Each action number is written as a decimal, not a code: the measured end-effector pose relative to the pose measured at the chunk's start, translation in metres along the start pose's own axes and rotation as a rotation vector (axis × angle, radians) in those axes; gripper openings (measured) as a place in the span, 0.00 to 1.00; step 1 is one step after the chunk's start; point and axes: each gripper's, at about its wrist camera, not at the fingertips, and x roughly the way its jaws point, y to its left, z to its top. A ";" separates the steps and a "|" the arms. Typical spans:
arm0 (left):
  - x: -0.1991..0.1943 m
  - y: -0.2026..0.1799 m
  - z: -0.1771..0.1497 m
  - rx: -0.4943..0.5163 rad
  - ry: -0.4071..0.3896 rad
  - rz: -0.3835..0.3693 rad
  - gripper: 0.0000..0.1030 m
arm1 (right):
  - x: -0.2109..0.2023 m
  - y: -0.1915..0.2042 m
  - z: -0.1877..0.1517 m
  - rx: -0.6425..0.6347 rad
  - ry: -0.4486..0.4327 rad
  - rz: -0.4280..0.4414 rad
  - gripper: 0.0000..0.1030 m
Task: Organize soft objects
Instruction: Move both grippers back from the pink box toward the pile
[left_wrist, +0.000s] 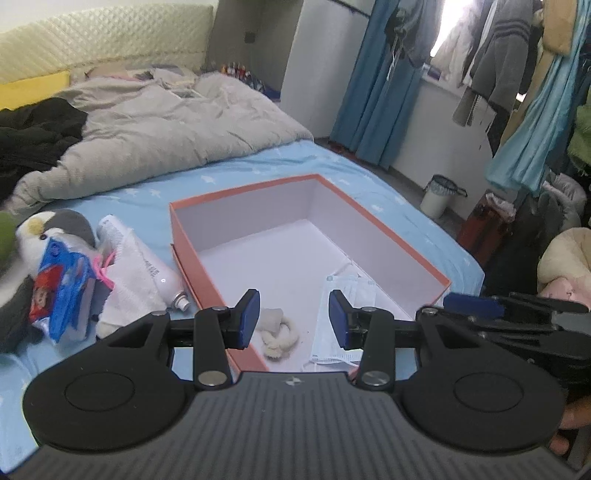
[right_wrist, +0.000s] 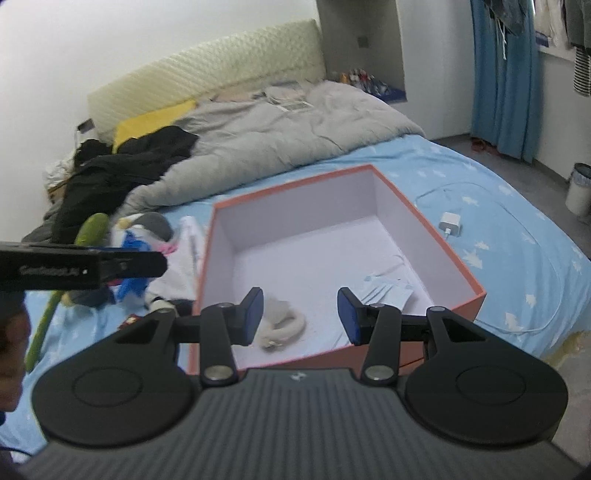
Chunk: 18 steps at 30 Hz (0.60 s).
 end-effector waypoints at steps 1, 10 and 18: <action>-0.007 0.000 -0.004 -0.003 -0.011 0.000 0.46 | -0.005 0.003 -0.004 0.000 -0.006 0.012 0.46; -0.066 -0.002 -0.046 -0.021 -0.074 0.004 0.46 | -0.044 0.038 -0.037 -0.050 -0.056 0.050 0.46; -0.104 0.006 -0.092 -0.054 -0.109 0.070 0.46 | -0.060 0.065 -0.068 -0.075 -0.044 0.083 0.46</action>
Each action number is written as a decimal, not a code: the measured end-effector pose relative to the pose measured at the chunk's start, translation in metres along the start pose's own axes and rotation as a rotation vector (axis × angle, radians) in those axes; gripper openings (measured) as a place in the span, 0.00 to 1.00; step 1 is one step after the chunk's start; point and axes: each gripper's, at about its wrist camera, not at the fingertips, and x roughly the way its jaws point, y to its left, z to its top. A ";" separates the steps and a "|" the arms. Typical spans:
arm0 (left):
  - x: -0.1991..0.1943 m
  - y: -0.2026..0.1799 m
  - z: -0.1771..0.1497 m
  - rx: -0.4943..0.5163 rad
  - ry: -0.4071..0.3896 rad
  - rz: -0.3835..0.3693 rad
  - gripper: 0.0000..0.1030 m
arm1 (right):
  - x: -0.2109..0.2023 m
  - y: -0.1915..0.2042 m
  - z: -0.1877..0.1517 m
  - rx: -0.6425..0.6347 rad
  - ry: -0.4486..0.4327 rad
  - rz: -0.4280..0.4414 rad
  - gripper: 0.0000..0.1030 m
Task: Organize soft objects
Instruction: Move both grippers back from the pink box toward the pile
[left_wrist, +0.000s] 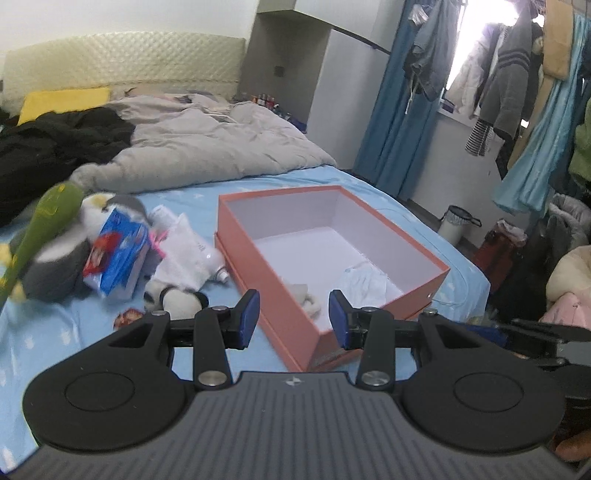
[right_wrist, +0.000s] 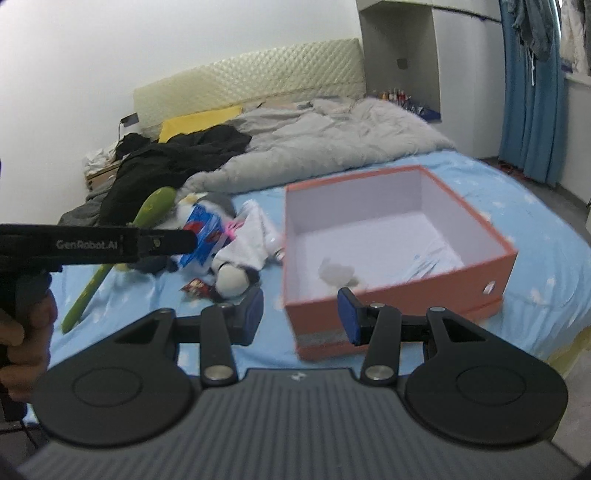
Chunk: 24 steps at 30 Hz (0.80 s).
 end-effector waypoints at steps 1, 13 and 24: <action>-0.003 0.002 -0.006 -0.014 0.006 0.006 0.46 | -0.001 0.003 -0.005 0.002 0.008 0.005 0.46; -0.036 0.024 -0.065 -0.120 0.036 0.077 0.46 | -0.012 0.037 -0.043 -0.011 0.061 0.031 0.46; -0.056 0.045 -0.085 -0.172 0.031 0.131 0.50 | -0.008 0.055 -0.062 -0.022 0.119 0.044 0.46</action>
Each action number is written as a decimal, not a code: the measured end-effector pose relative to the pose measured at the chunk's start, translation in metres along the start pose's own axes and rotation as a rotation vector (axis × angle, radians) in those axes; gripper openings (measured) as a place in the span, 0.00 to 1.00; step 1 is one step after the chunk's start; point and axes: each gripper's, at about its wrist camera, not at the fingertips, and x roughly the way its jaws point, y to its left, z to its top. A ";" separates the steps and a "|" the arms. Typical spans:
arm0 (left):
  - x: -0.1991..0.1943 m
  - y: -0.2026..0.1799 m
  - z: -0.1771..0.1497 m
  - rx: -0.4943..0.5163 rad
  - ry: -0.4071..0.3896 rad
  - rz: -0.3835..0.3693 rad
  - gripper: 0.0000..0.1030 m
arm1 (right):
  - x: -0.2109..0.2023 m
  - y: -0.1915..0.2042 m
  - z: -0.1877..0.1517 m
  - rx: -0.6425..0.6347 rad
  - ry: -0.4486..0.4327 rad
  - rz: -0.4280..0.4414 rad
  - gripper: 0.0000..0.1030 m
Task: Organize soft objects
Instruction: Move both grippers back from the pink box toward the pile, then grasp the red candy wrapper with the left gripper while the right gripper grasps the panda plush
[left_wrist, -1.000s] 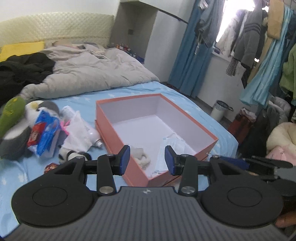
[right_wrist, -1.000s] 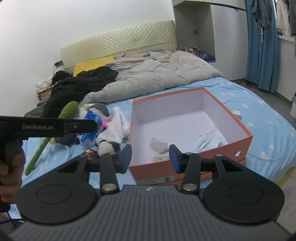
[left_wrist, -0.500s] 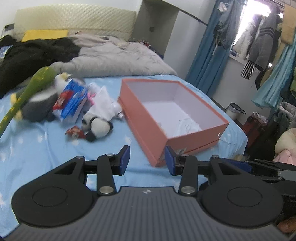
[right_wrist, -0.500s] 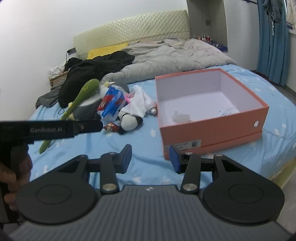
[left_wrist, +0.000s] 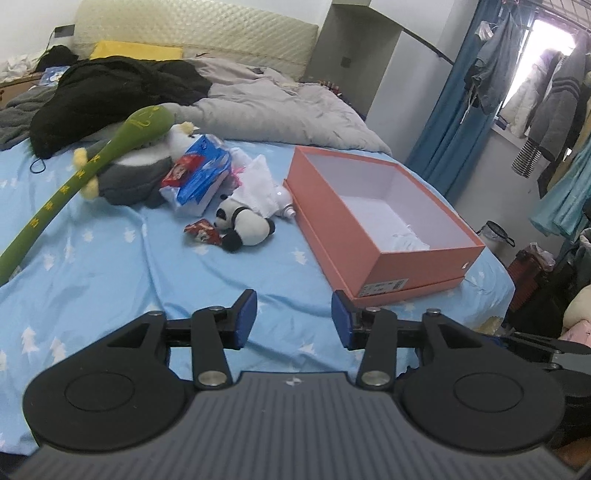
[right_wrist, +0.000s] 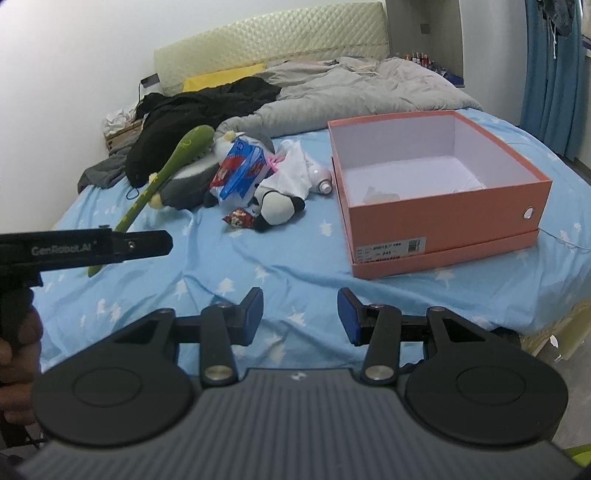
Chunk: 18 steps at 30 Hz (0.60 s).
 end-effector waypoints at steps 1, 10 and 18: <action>0.001 0.002 -0.001 -0.002 0.001 0.003 0.50 | 0.002 0.001 0.000 0.000 0.001 0.001 0.46; 0.019 0.019 0.002 -0.020 0.013 0.021 0.50 | 0.023 0.008 0.001 -0.003 0.024 -0.003 0.46; 0.061 0.048 0.006 -0.022 0.048 0.060 0.54 | 0.055 0.011 0.007 -0.012 0.051 -0.005 0.46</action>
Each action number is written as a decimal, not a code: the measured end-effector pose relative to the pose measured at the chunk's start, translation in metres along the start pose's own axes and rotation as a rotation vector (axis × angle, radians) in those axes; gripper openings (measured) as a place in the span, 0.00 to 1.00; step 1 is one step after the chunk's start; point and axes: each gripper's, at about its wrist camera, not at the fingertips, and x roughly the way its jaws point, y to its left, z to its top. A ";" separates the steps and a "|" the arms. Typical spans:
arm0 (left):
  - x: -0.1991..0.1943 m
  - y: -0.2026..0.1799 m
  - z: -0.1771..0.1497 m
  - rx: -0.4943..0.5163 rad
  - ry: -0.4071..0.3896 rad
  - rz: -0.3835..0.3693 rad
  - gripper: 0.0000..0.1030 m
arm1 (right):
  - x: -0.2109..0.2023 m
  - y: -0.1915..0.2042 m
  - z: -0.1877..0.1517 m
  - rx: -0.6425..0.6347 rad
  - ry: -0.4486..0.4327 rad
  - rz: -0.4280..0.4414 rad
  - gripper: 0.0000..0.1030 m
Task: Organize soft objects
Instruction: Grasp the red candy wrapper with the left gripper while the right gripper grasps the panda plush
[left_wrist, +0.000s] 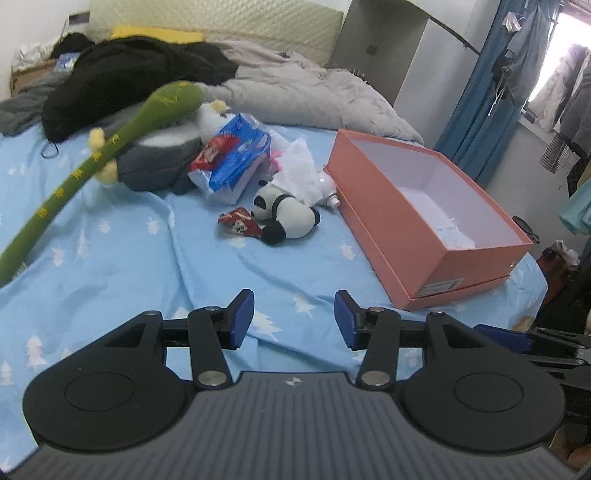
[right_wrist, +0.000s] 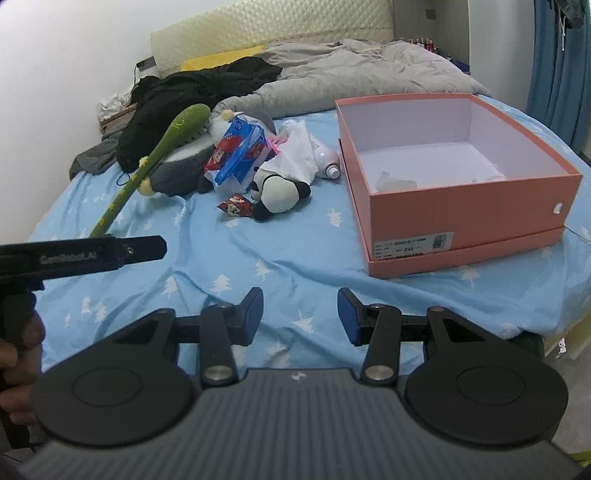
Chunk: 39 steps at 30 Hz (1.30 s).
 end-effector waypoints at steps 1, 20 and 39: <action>0.006 0.003 0.001 0.001 0.007 0.002 0.56 | 0.004 0.001 0.001 -0.003 0.000 0.000 0.46; 0.084 0.062 0.036 -0.099 0.011 0.096 0.66 | 0.085 0.022 0.026 -0.097 0.009 -0.008 0.46; 0.179 0.097 0.072 -0.194 0.060 0.013 0.66 | 0.196 0.021 0.074 -0.131 0.034 0.025 0.46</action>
